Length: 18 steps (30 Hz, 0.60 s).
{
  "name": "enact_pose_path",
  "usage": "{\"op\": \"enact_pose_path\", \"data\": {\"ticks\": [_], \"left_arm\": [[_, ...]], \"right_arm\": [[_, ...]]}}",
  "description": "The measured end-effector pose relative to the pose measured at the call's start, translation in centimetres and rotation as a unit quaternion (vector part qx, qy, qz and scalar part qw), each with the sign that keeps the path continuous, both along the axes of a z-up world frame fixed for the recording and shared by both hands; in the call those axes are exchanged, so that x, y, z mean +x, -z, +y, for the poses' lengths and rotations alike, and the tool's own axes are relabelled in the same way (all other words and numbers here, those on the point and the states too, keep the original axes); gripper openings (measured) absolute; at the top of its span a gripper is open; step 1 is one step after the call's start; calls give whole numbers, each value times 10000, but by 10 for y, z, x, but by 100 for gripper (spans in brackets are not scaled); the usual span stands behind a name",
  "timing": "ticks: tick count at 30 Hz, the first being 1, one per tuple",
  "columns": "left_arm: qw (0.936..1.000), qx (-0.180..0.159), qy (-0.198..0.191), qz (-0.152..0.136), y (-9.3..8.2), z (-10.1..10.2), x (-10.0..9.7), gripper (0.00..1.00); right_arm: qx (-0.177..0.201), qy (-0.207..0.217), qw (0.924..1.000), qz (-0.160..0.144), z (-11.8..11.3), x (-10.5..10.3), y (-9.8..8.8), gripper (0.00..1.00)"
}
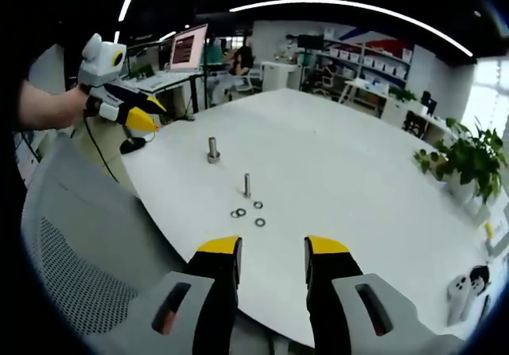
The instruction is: Place the washer onto the threaded stud by aligning its center hole with the stud, sliding it down to the base, and recovering from edge contact or off-axis alignment until the washer reaches the visible bottom stop.
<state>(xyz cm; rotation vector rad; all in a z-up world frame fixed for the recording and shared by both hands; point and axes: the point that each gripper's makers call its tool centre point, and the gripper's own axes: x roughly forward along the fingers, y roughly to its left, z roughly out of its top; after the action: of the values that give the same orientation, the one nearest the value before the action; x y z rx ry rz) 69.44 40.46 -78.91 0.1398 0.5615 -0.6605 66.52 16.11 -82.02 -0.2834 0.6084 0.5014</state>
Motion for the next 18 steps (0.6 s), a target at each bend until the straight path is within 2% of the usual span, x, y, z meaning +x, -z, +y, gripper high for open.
{"op": "enact_pose_path", "data": {"ticks": [2, 4, 5, 7, 10, 14, 18], "left_arm": [[9999, -112, -66, -63, -1, 1, -5, 37], [9997, -149, -81, -147, 0, 1, -8, 37], [9998, -132, -35, -176, 1, 0, -8, 37], [9998, -100, 22, -186, 0, -1, -8, 36], [9984, -481, -84, -288, -9, -4, -4, 36], [9989, -385, -36, -260, -4, -2, -8, 36], [9984, -514, 28, -227, -5, -5, -9, 36]], "right_arm": [[-80, 25, 10000, -9, -2, 0, 0, 34], [-174, 120, 9995, -249, -7, 4, -8, 33], [-142, 162, 9994, -260, -7, 4, -9, 34], [-115, 214, 9996, -158, -8, 4, -5, 34], [-305, 164, 9994, -10, -9, 2, 4, 34], [-241, 240, 9994, 85, -11, 1, 6, 34], [-483, 169, 9987, 79, -10, -1, 8, 34]]}}
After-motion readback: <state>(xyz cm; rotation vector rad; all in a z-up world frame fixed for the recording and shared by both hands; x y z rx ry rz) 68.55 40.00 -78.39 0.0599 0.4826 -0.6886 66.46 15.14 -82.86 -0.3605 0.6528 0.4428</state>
